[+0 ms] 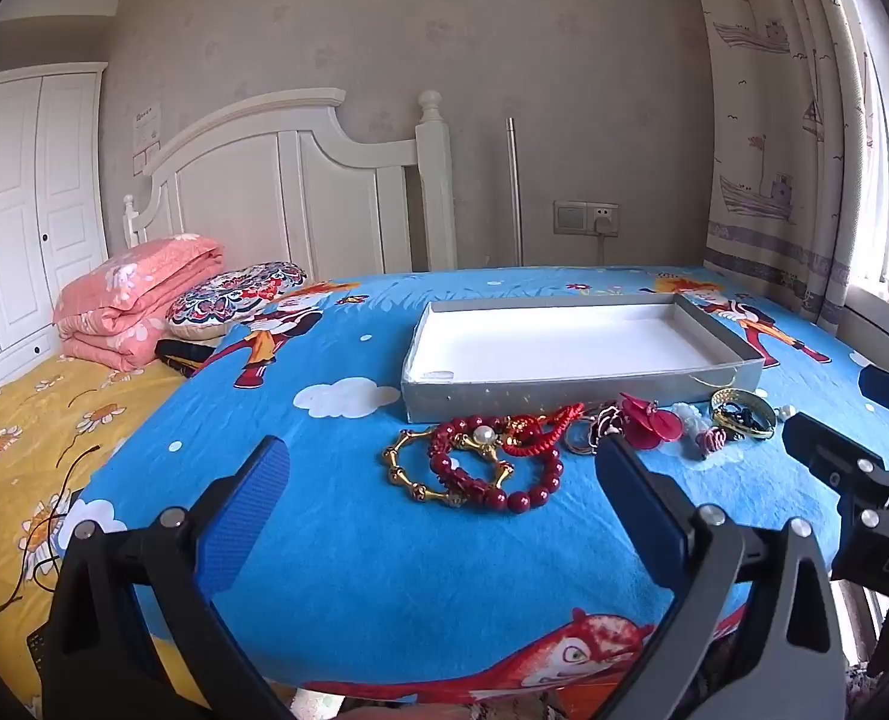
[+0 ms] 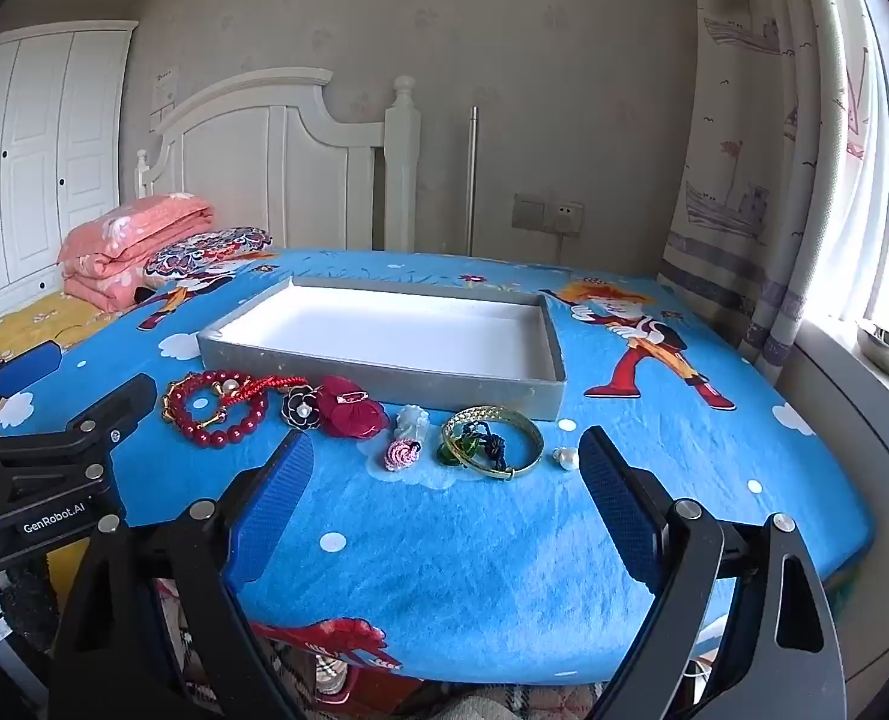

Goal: Organize jewelry

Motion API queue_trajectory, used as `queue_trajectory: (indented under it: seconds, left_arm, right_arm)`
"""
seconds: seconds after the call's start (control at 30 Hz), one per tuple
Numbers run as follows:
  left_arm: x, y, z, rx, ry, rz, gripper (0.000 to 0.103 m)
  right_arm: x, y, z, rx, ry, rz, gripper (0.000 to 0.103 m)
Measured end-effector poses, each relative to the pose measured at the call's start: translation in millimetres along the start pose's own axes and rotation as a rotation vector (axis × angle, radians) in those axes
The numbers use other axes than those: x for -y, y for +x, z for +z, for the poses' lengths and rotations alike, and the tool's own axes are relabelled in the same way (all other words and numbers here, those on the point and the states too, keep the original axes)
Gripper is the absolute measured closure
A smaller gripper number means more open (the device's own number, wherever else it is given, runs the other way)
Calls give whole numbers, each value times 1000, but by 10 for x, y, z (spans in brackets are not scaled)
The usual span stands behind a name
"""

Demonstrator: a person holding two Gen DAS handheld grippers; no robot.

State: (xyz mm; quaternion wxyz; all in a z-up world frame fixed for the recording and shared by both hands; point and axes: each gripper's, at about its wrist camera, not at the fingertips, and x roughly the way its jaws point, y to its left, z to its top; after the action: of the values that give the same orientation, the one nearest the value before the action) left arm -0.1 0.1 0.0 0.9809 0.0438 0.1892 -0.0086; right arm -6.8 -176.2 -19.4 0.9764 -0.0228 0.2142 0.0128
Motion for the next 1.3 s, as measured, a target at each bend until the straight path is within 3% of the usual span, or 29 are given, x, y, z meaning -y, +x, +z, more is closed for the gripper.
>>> queue_trajectory:
  seconds: [1.3]
  left_arm:
    - [-61, 42, -15, -19, -23, 1, 4]
  right_arm:
    - [17, 34, -8, -3, 3, 3, 18]
